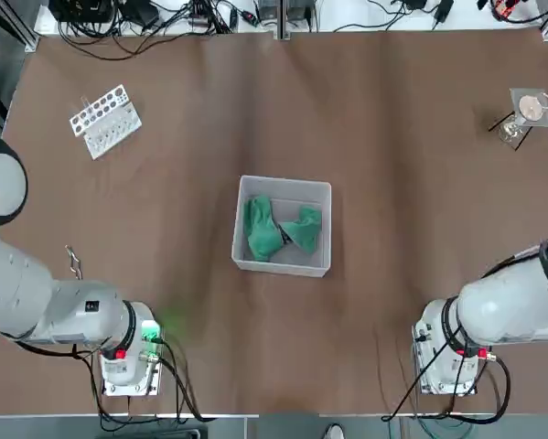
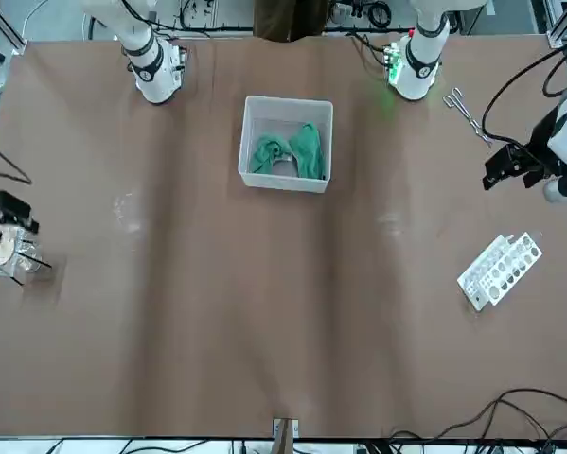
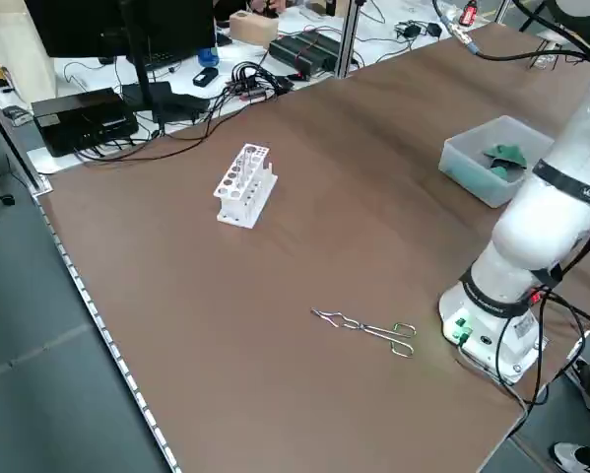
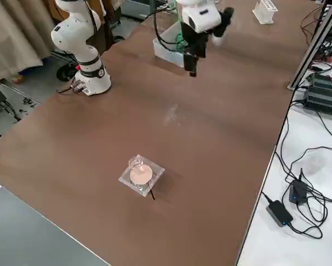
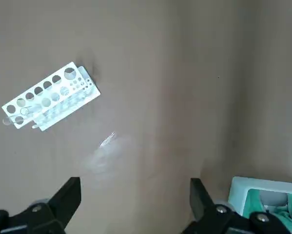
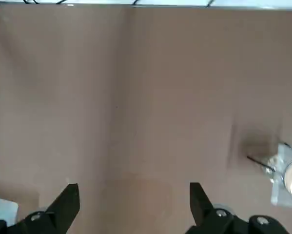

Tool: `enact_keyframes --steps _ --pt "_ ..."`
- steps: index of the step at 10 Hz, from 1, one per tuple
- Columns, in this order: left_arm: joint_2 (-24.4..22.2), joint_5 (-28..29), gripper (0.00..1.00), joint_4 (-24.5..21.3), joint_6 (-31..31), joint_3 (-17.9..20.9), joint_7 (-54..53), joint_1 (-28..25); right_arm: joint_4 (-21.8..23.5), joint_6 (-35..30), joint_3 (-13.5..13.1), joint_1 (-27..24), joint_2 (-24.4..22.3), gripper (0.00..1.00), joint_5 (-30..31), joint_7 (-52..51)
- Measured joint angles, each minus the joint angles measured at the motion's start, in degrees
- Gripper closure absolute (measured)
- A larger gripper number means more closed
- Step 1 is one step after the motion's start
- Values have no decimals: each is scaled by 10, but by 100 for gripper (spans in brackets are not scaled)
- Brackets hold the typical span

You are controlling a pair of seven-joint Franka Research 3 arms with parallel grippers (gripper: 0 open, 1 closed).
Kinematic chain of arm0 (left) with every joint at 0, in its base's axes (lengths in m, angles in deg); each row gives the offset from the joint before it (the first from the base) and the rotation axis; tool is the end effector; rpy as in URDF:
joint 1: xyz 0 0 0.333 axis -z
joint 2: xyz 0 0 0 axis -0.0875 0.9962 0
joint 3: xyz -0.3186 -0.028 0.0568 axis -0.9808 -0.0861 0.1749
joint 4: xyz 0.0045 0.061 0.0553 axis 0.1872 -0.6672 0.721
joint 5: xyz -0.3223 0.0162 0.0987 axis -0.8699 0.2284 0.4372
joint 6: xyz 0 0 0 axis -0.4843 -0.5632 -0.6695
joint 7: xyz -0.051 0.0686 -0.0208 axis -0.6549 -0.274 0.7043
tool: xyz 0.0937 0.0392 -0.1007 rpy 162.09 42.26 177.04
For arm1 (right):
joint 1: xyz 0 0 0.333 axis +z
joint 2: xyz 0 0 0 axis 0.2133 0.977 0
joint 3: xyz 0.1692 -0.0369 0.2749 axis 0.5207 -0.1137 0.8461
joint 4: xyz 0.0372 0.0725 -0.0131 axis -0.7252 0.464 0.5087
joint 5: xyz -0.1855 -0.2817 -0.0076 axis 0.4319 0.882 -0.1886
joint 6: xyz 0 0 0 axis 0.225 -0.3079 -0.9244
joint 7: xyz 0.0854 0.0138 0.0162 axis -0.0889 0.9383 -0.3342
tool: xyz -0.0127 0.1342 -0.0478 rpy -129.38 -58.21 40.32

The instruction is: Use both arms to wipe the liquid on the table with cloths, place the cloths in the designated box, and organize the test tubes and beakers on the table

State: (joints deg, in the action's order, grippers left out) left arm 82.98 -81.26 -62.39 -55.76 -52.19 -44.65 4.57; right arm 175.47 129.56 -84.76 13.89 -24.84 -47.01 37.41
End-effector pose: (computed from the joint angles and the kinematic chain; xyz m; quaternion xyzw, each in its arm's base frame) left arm 0.5155 -0.0474 0.5950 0.9994 0.0227 0.0081 0.0266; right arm 0.5469 -0.0766 0.5636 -0.9973 -0.0388 -0.0409 0.0473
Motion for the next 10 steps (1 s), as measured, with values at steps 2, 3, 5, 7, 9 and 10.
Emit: enact_keyframes --steps 2,3,5,7,9,10 --pt "0 0 1 0 0 2 0 0 -13 -38 8 3 -26 0 49 17" --pt "0 0 1 0 0 6 -1 0 -27 -51 11 3 -30 0 53 34" --pt "0 0 1 0 0 9 -3 -1 -33 -56 12 3 -30 0 53 65" --pt "0 0 1 0 0 9 -3 -1 -35 -55 11 3 -29 0 53 72" --pt "0 0 1 0 0 9 -3 -1 -35 -41 11 3 -15 0 57 72" --pt "0 0 1 0 0 9 -3 -1 -35 -24 11 3 -4 0 58 73"
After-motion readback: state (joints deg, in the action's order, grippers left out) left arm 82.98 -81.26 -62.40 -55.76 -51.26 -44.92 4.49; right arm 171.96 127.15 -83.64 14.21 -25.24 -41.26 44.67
